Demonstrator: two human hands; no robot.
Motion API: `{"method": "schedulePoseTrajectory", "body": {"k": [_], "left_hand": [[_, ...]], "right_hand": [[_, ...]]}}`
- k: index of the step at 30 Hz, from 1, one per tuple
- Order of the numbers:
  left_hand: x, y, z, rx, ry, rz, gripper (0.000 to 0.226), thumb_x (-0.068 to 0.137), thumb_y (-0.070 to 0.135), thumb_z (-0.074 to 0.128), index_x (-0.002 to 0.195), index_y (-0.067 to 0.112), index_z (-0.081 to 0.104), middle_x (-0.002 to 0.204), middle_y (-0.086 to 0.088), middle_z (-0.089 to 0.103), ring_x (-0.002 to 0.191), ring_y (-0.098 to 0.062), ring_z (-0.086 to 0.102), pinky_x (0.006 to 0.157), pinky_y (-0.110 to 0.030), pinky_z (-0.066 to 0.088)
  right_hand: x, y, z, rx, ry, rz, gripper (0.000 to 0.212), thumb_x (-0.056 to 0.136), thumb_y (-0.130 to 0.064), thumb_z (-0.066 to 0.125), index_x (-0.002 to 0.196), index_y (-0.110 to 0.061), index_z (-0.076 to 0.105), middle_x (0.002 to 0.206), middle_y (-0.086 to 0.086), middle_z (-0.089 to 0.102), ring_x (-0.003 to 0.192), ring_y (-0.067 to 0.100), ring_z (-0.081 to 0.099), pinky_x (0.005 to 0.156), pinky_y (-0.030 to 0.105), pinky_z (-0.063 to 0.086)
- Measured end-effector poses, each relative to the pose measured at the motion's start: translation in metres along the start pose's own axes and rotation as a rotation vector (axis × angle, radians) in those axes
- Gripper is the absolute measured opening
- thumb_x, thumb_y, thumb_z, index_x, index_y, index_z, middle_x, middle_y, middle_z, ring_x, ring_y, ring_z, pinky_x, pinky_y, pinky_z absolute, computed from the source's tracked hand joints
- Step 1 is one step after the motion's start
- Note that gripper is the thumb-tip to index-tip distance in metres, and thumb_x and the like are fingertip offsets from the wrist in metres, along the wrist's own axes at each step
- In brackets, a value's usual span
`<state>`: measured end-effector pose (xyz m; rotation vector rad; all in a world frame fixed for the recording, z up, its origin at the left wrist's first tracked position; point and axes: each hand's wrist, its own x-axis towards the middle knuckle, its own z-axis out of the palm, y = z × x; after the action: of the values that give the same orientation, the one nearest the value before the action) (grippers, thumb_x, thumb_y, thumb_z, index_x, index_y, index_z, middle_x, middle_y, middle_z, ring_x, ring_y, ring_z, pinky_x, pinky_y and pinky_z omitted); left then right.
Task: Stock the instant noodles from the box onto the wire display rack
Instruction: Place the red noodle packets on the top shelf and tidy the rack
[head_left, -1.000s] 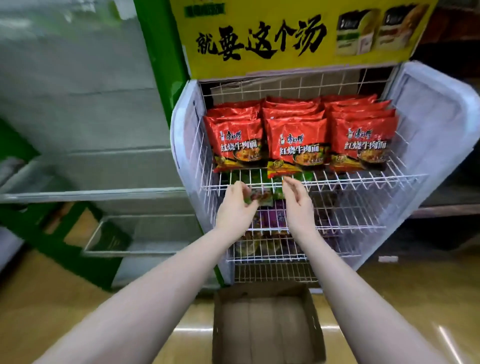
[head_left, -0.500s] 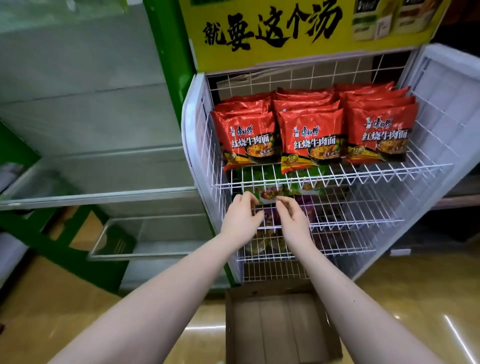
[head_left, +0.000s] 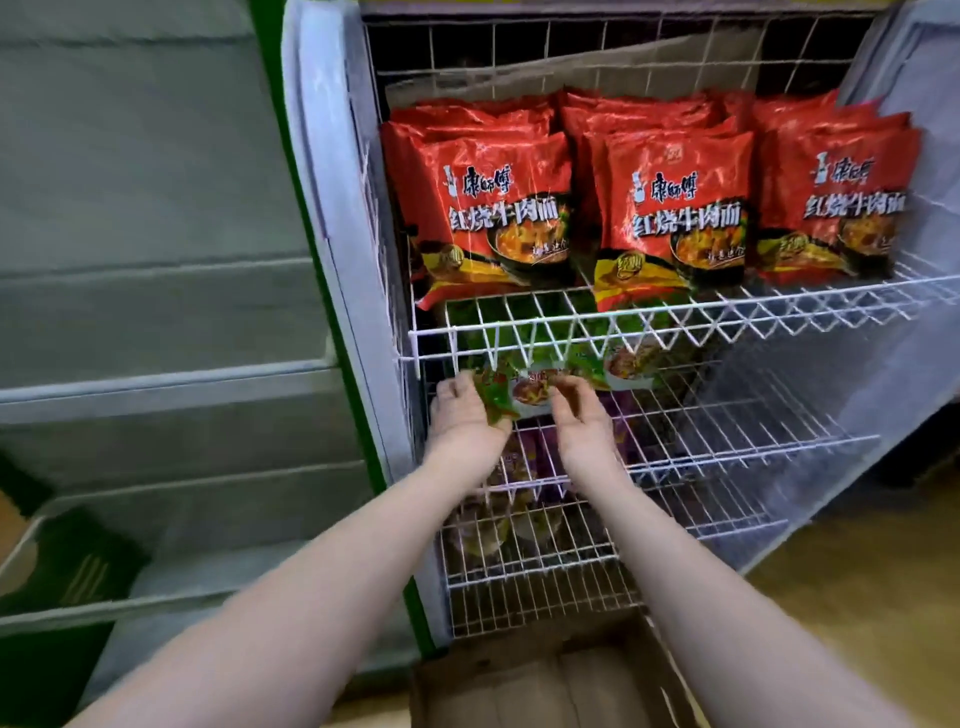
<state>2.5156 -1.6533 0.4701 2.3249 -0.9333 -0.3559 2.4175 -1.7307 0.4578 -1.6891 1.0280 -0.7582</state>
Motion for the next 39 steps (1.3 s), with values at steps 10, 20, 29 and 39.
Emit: {"method": "schedulePoseTrajectory", "body": {"k": [10,20,29,39], "left_hand": [[0.079,-0.026,0.059,-0.184,0.265,-0.052,0.103,0.071,0.038,0.079,0.144,0.004,0.016,0.145,-0.019,0.028,0.134,-0.034,0.032,0.108,-0.039,0.032],[0.081,-0.038,0.075,-0.186,0.223,0.066,0.1,0.08,0.025,0.072,0.149,0.007,0.002,0.149,-0.024,0.022,0.133,-0.036,0.036,0.107,-0.033,0.032],[0.081,-0.041,0.078,-0.205,0.257,0.065,0.101,0.077,0.013,0.074,0.148,0.011,0.001,0.15,-0.02,0.016,0.133,-0.034,0.035,0.107,-0.032,0.032],[0.101,-0.038,0.08,-0.272,0.21,-0.008,0.12,0.069,0.011,0.082,0.149,0.016,-0.007,0.15,-0.015,0.025,0.136,-0.033,0.032,0.114,-0.043,0.029]], "right_hand": [[0.073,0.056,0.02,-0.243,0.121,-0.165,0.061,0.093,-0.026,0.053,0.143,-0.002,0.026,0.143,0.023,0.038,0.129,0.037,0.04,0.103,0.036,0.034],[0.073,0.053,0.018,-0.222,0.02,-0.144,0.055,0.095,-0.03,0.05,0.138,-0.002,0.029,0.135,0.021,0.047,0.121,0.035,0.048,0.092,0.034,0.04],[0.095,0.05,0.005,-0.001,-0.072,-0.01,0.051,0.097,-0.025,0.045,0.141,-0.004,0.03,0.144,0.015,0.038,0.13,0.033,0.039,0.08,0.03,0.035],[0.116,0.049,0.02,0.026,-0.186,0.032,0.059,0.098,-0.041,0.038,0.144,-0.006,0.03,0.148,0.013,0.036,0.135,0.031,0.035,0.106,0.039,0.033]]}}
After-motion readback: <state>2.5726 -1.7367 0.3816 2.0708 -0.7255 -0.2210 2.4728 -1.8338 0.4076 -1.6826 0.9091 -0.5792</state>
